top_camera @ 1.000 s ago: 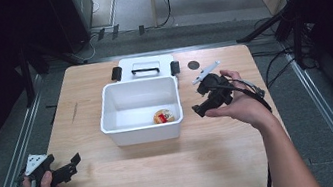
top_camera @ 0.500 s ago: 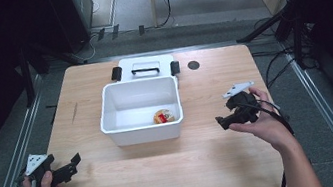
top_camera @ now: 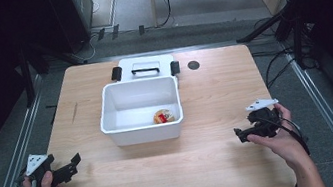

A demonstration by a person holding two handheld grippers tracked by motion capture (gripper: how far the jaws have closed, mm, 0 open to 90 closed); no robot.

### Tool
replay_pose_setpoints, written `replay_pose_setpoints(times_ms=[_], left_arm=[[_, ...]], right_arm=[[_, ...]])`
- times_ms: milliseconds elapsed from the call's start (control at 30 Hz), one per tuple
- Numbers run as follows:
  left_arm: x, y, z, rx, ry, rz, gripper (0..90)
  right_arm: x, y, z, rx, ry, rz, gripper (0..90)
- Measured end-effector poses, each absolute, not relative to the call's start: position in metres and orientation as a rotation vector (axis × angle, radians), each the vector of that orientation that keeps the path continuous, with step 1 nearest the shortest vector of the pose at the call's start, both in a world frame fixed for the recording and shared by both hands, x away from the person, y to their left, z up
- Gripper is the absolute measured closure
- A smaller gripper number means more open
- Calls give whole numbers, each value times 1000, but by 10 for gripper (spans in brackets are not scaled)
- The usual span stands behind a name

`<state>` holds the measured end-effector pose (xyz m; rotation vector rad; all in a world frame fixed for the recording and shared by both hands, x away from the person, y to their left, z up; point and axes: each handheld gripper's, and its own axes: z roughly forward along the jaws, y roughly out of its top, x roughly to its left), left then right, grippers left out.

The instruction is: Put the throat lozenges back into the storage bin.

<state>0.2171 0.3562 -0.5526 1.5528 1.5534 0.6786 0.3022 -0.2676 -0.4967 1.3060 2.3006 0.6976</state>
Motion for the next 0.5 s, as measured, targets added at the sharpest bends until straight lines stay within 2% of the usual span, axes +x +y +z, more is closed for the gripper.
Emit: replay_pose_setpoints(times_ms=[500], left_arm=[[216, 356, -552, 1558, 1548, 683, 0]], right_arm=[[269, -321, -527, 1450, 2076, 824, 2]])
